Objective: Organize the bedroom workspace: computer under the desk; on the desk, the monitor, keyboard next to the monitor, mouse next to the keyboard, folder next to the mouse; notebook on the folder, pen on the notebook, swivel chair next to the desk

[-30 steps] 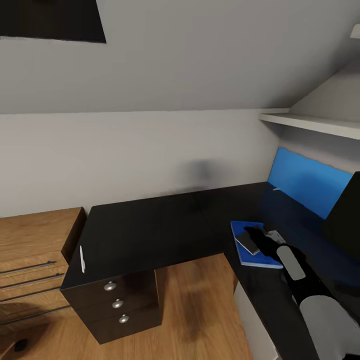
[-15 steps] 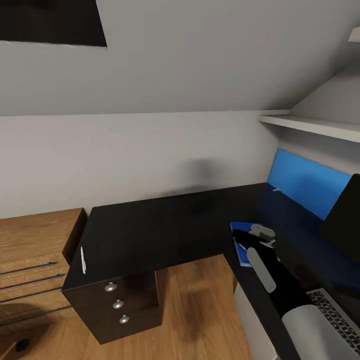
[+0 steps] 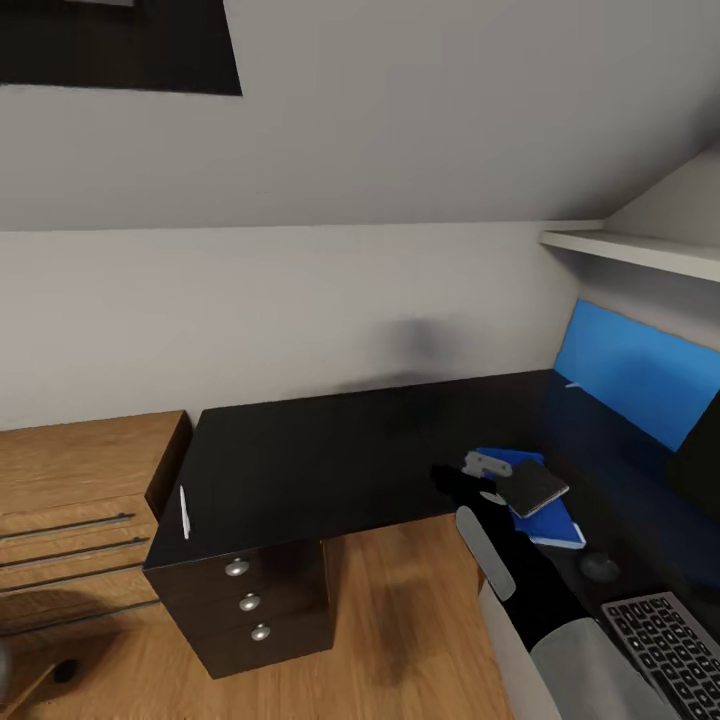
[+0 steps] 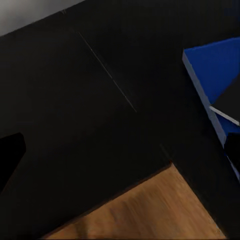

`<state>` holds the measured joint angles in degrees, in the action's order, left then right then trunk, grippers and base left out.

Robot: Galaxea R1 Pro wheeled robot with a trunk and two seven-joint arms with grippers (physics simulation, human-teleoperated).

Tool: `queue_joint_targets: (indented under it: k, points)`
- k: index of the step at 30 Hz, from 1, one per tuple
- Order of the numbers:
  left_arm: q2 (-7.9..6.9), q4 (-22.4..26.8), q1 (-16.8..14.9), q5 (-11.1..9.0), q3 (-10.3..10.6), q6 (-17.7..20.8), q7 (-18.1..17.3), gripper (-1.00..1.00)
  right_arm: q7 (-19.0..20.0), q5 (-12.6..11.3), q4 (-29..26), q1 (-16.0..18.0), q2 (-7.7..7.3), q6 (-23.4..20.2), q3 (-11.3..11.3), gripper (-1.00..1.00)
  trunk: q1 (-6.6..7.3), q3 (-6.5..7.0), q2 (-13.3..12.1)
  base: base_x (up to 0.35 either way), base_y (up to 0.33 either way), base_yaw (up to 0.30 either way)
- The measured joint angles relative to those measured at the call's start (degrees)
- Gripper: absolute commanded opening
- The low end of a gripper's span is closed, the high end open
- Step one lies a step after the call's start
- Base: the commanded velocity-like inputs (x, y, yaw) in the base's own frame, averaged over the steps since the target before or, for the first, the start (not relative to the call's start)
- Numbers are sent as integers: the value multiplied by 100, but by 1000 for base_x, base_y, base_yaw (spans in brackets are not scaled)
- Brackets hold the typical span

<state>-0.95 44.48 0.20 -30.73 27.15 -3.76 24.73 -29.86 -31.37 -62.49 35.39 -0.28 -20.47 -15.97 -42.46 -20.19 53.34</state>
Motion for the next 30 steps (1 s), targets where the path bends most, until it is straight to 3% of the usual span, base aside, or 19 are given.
queue_joint_targets:
  k: [3, 5, 18, 22, 30]
  points:
    - [11, 0, 0, -5, 0, 4, 0, 100, -5, 257, 37, -1, 68, 16, -376, 100, 0, -6, 0, 0, 0, 259]
    - [11, 0, 0, -8, 0, 5, 0, 100, -15, 317, 43, -1, 80, 25, -448, 100, 0, -13, 0, 0, 0, 258]
    - [15, -8, 0, -12, 0, -1, 0, 100, -41, 438, 321, -1, 109, 154, -599, 100, 0, -74, 0, 0, 0, 249]
    - [16, -8, 0, -12, 0, -2, 0, 100, -40, 477, 358, -1, 179, 224, -641, 100, 0, -94, 0, 0, 0, 245]
    - [16, -8, 0, -13, 0, -2, 0, 100, -46, 756, 386, -2, 248, 355, -772, 100, 0, -137, 0, 0, 0, 243]
